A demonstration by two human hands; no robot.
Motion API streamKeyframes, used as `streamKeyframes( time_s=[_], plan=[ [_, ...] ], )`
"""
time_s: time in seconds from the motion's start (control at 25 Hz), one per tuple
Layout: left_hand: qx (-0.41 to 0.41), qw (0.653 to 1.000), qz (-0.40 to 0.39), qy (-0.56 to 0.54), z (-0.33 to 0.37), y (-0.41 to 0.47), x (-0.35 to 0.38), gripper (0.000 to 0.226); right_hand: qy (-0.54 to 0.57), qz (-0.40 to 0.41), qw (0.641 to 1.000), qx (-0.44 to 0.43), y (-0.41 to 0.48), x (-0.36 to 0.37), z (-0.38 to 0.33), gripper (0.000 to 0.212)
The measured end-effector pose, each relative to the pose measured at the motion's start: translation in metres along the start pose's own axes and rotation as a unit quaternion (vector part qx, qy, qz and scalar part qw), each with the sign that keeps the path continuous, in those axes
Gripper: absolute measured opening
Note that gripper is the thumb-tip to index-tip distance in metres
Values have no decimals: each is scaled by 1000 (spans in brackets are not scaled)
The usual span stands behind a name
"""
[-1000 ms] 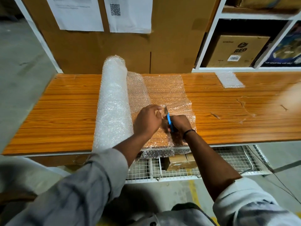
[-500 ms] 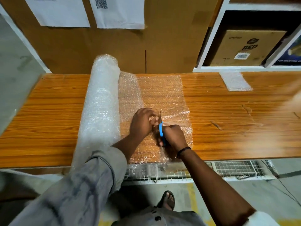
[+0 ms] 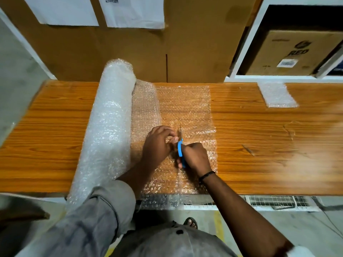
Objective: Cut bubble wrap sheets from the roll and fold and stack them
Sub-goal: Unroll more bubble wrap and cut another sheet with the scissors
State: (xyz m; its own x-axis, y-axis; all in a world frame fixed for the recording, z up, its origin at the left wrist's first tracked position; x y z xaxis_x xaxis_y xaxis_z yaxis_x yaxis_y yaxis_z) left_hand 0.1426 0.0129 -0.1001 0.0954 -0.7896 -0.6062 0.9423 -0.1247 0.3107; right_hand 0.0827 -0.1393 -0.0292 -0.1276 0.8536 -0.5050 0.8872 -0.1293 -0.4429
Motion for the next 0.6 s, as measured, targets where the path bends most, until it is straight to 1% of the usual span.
streamKeyframes(
  time_s=[0.12, 0.4, 0.52, 0.6],
  plan=[
    [-9, 1000, 9, 3, -1, -1, 0, 7, -3, 5, 1000, 4, 0, 2, -3, 45],
    [9, 1000, 0, 16, -1, 0, -2, 25, 0, 25, 1000, 12, 7, 5, -16, 42],
    [9, 1000, 4, 4, -2, -1, -1, 30, 0, 33, 999, 10, 10, 7, -18, 38],
    [6, 1000, 2, 3, -2, 0, -2, 29, -9, 47, 999, 6, 13, 10, -16, 36]
  ],
)
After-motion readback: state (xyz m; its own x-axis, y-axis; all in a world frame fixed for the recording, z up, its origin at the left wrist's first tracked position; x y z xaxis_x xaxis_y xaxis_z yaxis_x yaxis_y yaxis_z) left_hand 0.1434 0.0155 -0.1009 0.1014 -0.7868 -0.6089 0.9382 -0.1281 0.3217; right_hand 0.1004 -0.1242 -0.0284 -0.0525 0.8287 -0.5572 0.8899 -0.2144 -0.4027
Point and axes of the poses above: each hand's wrist, its own y-axis towards the middle knuckle, its own x-axis out of the palm, z = x × y, the point moved 1 cm from there along y, towards the middle knuckle, and after that the axes turned 12 degrees about -y, right-handed, at the moved point
